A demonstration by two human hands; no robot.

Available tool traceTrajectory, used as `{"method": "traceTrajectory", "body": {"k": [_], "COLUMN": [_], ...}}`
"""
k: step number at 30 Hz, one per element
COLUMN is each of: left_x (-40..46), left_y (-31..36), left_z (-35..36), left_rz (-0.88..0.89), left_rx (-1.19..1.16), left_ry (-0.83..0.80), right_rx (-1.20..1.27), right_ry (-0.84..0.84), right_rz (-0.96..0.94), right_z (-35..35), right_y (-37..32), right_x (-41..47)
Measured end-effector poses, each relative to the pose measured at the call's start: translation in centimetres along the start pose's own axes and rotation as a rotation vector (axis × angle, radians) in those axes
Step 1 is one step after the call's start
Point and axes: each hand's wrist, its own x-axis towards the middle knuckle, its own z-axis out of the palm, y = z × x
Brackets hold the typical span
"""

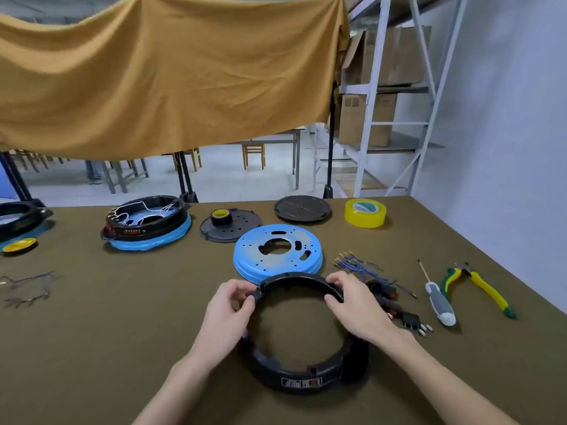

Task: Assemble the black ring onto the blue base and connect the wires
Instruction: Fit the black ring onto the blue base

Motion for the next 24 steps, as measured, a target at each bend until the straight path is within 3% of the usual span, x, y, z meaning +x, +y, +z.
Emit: {"method": "traceTrajectory", "body": {"k": [4,10,15,20,24], "left_x": [3.2,3.7,3.3,2.7,2.5], "left_y": [-1.5,-3.0,-3.0,-2.3,-2.1], "left_z": [0.3,0.7,0.7,0.6,0.4], "left_rz": [-0.092,-0.025,0.008,0.022,0.029], "left_rx": [0.02,0.085,0.097,0.077,0.068], "left_ry": [-0.082,-0.14,-0.119,-0.107,-0.101], "right_rx": [0.001,-0.007,-0.002,-0.137,-0.27], "right_ry": [-0.066,-0.254,-0.124,-0.289,-0.313], "right_rz": [-0.063,-0.094,-0.203,-0.178,-0.171], "right_z": [0.0,-1.8,-0.3,3.2,5.4], "right_y": [1.5,1.8,-1.0,-3.8,-4.7], "right_x": [2.2,5.1,9.5,12.9,13.8]}}
